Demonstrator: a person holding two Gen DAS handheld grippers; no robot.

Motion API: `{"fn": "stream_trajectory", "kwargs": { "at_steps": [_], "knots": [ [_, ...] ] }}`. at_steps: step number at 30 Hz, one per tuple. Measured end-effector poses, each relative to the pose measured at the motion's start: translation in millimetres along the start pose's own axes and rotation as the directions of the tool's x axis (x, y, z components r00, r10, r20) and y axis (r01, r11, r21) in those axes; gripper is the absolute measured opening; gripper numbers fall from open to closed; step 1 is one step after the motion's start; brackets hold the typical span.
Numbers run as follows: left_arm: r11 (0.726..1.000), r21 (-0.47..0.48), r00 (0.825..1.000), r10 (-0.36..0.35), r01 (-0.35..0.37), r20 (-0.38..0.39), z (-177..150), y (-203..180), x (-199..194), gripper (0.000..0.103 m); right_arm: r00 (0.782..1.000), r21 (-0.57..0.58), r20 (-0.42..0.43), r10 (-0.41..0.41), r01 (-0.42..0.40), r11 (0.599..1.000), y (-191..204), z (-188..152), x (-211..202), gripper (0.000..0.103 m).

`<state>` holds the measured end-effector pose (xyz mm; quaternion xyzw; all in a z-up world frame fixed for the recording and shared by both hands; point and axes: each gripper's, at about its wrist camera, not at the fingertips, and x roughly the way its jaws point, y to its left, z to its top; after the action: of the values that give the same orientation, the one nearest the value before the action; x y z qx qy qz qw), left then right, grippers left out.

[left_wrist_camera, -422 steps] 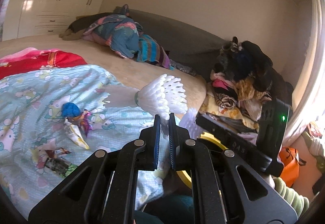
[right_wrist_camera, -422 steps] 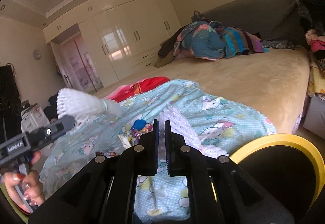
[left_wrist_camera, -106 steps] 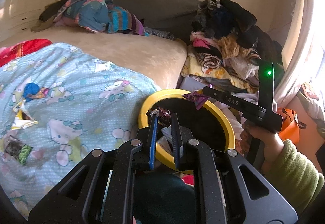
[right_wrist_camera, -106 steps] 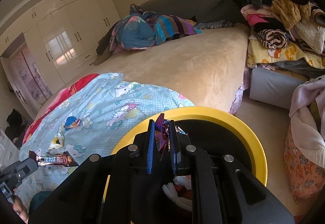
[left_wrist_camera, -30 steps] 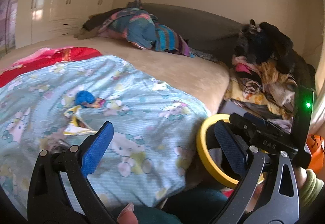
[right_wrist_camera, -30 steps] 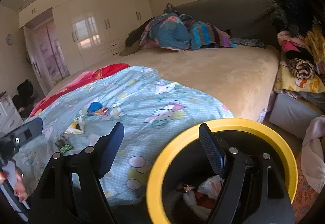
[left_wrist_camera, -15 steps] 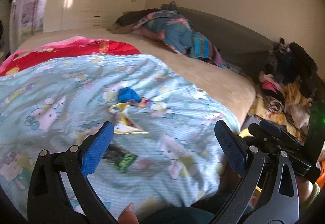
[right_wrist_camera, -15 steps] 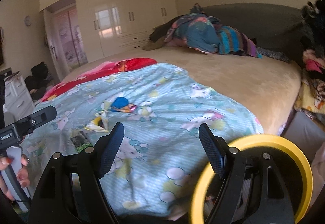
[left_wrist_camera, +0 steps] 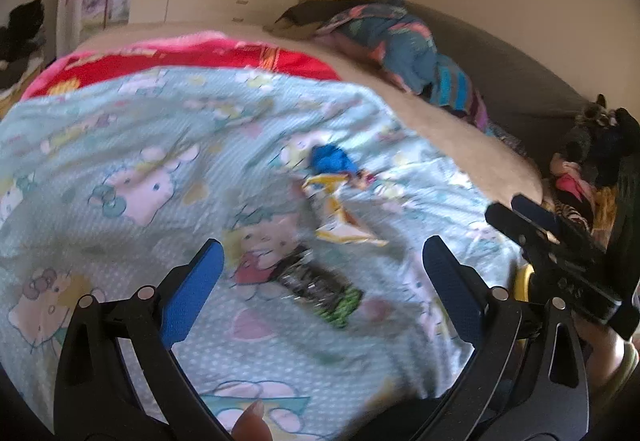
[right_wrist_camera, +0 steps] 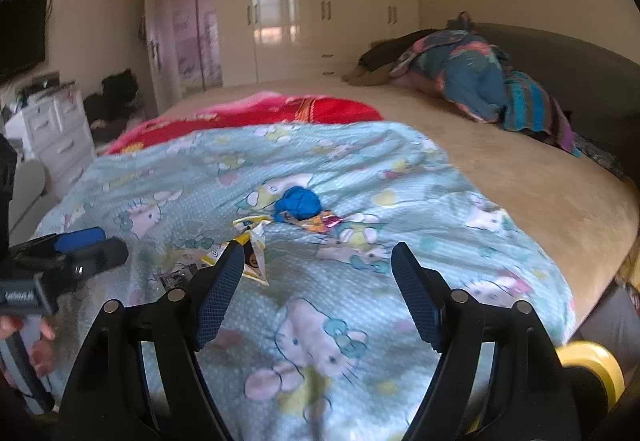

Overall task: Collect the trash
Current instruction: 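Move both grippers back toward the remaining trash on the quilt, then grasp the silver chocolate bar wrapper with the left gripper while the right grasps the pink candy wrapper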

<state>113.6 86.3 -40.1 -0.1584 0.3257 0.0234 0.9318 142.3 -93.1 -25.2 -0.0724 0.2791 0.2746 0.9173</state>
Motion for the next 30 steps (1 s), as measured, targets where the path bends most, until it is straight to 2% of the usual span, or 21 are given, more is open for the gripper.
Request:
{"fn": "stream_trajectory", "kwargs": {
  "at_steps": [7, 12, 15, 17, 23, 30],
  "knots": [
    [0.999, -0.053, 0.997, 0.007, -0.011, -0.08, -12, 21, 20, 0.09, 0.997, -0.047, -0.077, 0.009, -0.013, 0.999, 13, 6, 52, 0.073],
    [0.996, -0.083, 0.991, -0.036, 0.025, -0.129, -21, 24, 34, 0.075, 0.995, -0.036, -0.104, 0.011, -0.015, 0.999, 12, 6, 74, 0.073],
    [0.988, -0.133, 0.98, -0.097, 0.075, -0.173, -29, 24, 43, 0.065, 0.993, -0.052, -0.118, 0.01, -0.017, 0.999, 14, 7, 85, 0.072],
    [0.983, -0.159, 0.973, -0.124, 0.094, -0.193, -32, 24, 48, 0.062, 0.992, -0.067, -0.128, 0.012, -0.02, 0.998, 16, 8, 91, 0.071],
    [0.98, -0.171, 0.964, -0.144, 0.107, -0.222, -36, 19, 60, 0.061, 0.987, -0.127, -0.163, -0.005, -0.016, 0.992, 23, 10, 120, 0.07],
    [0.981, -0.171, 0.962, -0.131, 0.09, -0.241, -39, 20, 71, 0.055, 0.976, -0.188, -0.2, -0.081, 0.043, 0.981, 20, 14, 157, 0.065]
  ]
}}
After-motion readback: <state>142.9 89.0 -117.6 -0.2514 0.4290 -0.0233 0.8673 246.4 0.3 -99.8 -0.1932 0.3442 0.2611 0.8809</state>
